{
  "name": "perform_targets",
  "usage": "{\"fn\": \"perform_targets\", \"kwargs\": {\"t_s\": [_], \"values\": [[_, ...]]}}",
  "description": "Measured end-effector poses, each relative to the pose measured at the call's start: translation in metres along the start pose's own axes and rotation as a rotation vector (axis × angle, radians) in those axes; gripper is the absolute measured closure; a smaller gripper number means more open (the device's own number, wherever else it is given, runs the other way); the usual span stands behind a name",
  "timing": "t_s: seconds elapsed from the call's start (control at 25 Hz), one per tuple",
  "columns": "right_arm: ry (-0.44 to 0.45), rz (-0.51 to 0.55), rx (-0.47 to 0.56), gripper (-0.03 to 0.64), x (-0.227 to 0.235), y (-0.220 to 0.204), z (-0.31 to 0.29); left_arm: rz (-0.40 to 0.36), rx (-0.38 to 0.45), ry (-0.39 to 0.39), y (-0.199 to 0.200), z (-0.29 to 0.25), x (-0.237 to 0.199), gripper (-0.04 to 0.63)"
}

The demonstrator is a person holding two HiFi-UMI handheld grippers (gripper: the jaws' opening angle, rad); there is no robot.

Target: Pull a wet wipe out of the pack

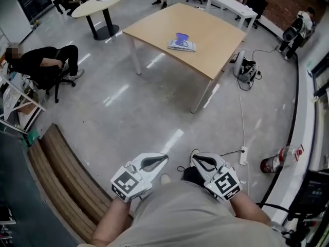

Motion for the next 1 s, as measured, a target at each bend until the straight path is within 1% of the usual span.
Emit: {"fn": "perform_targets", "kwargs": {"t_s": [0.08,0.24,0.32,0.52,0.8,0.88,1.0], "values": [[-0.002,-0.004,-0.002,0.614,0.004,0.001,-0.002,0.003,-0.004,0.0,0.0,-0.004,-0.005,0.591],[-0.009,-0.003,0.003,0.614,-0.029,0.012,0.002,-0.001,-0.008,-0.004,-0.002,0.027,0.012,0.589],[-0.009,-0.007,0.008,0.614,-0.035,0.012,0.006,0.001,-0.015,-0.005,-0.005,0.031,0.019,0.59],[0.004,-0.023,0.009,0.614,-0.011,0.004,0.0,0.008,-0.025,0.011,-0.005,0.008,0.007,0.591],[0.026,-0.004,0.021,0.614,-0.005,0.004,-0.004,0.008,-0.015,0.041,-0.004,0.006,0.007,0.591],[0.033,-0.01,0.025,0.614,0.016,0.001,-0.008,0.014,-0.023,0.05,-0.001,-0.011,-0.003,0.591],[0.052,-0.021,0.031,0.614,0.072,-0.007,-0.017,0.018,-0.033,0.059,0.011,-0.058,-0.028,0.591]]}}
Point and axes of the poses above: the fingertips, and each gripper's own axes: z backward along the fingers, x to its right, y out of its top, the point moved 9 cm from there along z, backward along the fingers
